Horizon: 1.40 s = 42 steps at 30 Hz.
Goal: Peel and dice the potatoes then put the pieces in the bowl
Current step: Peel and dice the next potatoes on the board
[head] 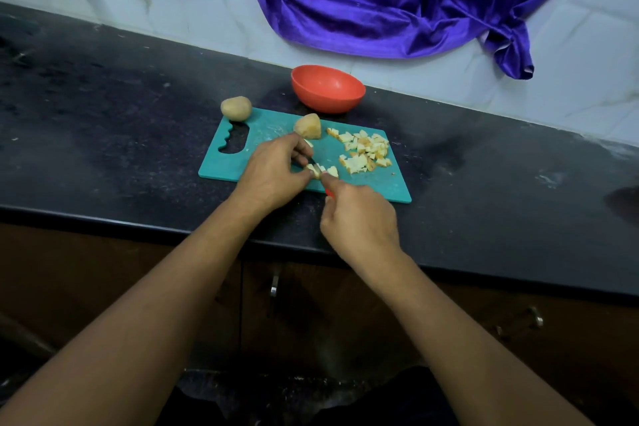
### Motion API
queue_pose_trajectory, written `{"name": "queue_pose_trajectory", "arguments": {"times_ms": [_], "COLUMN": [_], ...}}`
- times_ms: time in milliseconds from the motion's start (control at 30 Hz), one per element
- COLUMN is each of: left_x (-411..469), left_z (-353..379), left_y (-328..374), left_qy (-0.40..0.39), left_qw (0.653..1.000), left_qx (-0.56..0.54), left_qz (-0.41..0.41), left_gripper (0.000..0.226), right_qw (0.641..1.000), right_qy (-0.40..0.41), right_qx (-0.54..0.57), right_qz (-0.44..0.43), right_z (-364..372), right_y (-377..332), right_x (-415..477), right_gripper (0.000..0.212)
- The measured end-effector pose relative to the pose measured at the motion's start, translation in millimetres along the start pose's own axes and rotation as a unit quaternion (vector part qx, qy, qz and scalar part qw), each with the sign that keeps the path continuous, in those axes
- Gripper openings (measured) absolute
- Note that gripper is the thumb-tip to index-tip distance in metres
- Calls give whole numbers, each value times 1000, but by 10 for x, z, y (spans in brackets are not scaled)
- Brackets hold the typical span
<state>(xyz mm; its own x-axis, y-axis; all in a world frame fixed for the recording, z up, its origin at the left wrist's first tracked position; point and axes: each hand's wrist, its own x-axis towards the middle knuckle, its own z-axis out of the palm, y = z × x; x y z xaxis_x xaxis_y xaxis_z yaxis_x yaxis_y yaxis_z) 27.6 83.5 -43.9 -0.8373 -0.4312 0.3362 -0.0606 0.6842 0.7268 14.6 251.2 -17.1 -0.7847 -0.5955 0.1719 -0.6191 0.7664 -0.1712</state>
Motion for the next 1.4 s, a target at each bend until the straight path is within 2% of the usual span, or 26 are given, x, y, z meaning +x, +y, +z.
{"name": "queue_pose_trajectory", "arguments": {"times_ms": [67, 133, 300, 1000, 1067, 1133, 1233, 1400], "left_x": [1, 2, 2, 18, 13, 8, 2, -5], "left_z": [-8, -9, -10, 8, 6, 5, -13, -34], "left_y": [0, -1, 9, -16, -17, -6, 7, 15], "left_qy": [-1, 2, 5, 13, 10, 5, -7, -27], "left_qw": [1000, 1000, 1000, 1000, 1000, 1000, 1000, 999], "left_qx": [-8, -9, -13, 10, 7, 5, 13, 9], "left_qz": [-3, -3, -8, 1, 3, 5, 8, 23], "left_gripper": [27, 26, 28, 28, 28, 29, 29, 26], "right_qw": [994, 989, 995, 998, 1000, 993, 958, 909], "right_qy": [0, 15, 45, 2, 0, 8, 63, 111], "right_qx": [105, 143, 84, -55, 4, 116, 277, 395], "right_qz": [34, 46, 11, -24, -10, 9, 43, 71], "right_z": [-37, -72, -111, 15, 29, 35, 62, 139], "right_y": [84, 128, 49, -36, 32, 136, 316, 538], "right_x": [31, 38, 25, 15, 27, 58, 127, 129], "right_gripper": [45, 44, 45, 54, 49, 44, 38, 42]}}
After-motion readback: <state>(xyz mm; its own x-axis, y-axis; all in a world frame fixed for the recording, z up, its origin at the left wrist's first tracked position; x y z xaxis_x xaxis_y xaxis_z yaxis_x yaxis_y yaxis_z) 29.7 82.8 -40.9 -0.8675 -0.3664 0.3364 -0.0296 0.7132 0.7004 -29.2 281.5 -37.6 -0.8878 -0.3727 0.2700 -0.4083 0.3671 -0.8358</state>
